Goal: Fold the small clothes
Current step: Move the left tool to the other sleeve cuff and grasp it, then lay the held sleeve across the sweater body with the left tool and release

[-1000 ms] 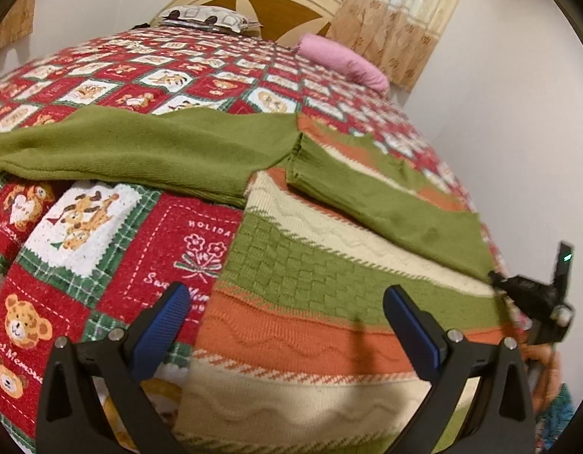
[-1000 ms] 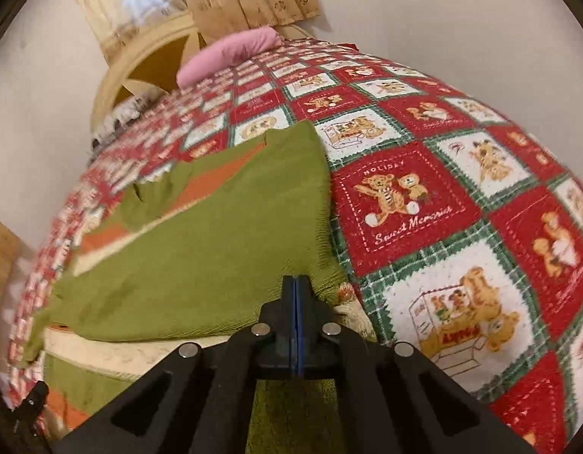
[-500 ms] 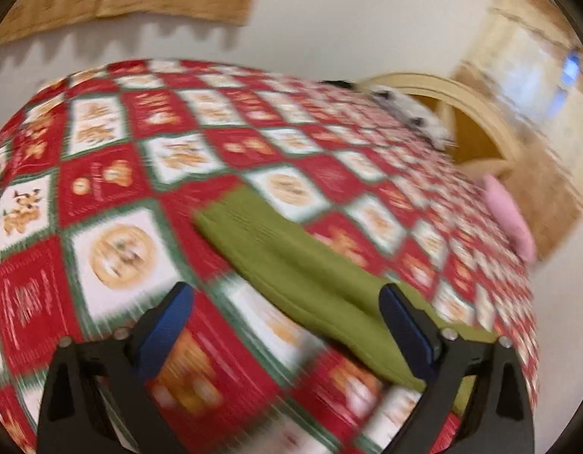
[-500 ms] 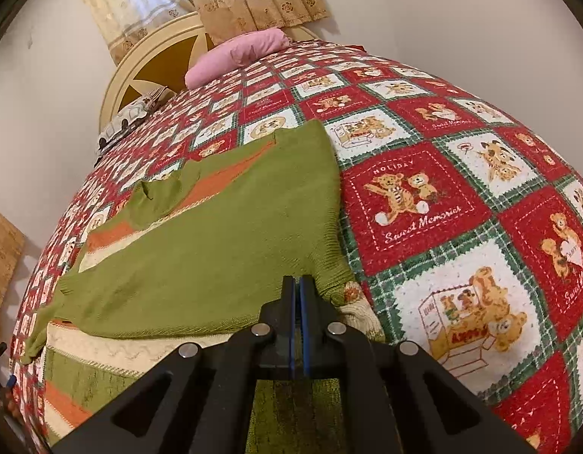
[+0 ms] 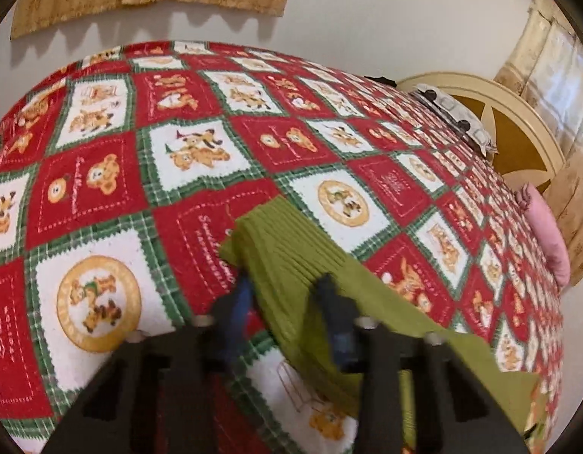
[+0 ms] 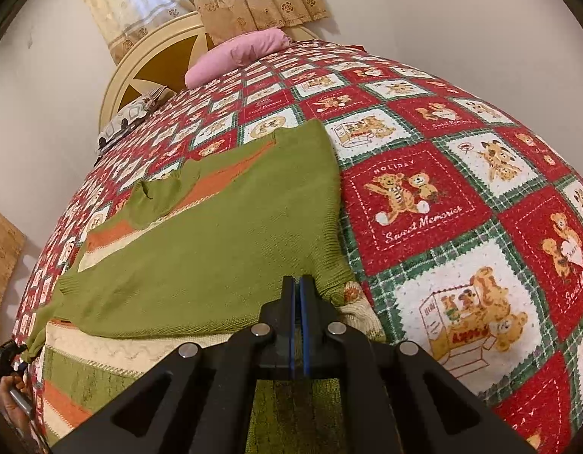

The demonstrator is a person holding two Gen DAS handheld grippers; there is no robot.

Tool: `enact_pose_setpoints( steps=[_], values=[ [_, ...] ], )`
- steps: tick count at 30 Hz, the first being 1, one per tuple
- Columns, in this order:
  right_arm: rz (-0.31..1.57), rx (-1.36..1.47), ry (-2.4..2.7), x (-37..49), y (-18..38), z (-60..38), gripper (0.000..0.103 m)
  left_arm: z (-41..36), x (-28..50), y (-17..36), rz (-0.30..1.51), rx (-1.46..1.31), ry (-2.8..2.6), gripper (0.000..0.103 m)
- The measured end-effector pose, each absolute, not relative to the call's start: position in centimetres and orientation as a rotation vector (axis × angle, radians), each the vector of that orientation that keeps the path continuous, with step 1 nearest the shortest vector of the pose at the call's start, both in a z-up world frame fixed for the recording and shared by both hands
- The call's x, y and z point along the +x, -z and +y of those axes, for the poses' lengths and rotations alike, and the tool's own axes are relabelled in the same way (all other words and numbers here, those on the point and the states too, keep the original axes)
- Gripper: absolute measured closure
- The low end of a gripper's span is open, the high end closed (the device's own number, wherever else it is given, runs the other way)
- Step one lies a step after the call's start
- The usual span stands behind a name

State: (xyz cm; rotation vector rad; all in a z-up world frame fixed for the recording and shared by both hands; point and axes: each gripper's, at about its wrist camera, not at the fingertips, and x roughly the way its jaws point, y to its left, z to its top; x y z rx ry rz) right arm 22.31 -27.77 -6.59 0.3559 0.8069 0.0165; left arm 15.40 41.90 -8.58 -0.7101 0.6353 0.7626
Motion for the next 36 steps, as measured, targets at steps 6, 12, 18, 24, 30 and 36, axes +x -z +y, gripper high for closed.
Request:
enact_pose_setpoints(
  steps=[6,12,18,24,30,36],
  values=[
    [0.806,0.358,-0.017,22.3,6.6,-27.8,0.101,41.4,16.1,6.9,0.617,-0.635,-0.685,0.095],
    [0.804,0.357,-0.016,22.3,6.6,-27.8,0.101,32.7,18.4,-0.6,0.466,-0.4,-0.509,0.095],
    [0.804,0.354,-0.016,22.3,6.7,-27.8,0.101,18.8,20.8,-4.7,0.424,-0.249,-0.16,0.095],
    [0.803,0.359,-0.018,22.3,6.6,-27.9,0.101,5.9,21.8,-3.0,0.477,-0.104,0.097,0.095],
    [0.804,0.358,-0.018,22.3,6.6,-27.9,0.101,-0.2,23.0,2.3,0.637,-0.037,0.178,0.095],
    [0.805,0.358,-0.017,22.3,6.7,-27.9,0.101,-0.2,21.4,2.8,0.7,-0.034,0.174,0.076]
  ],
)
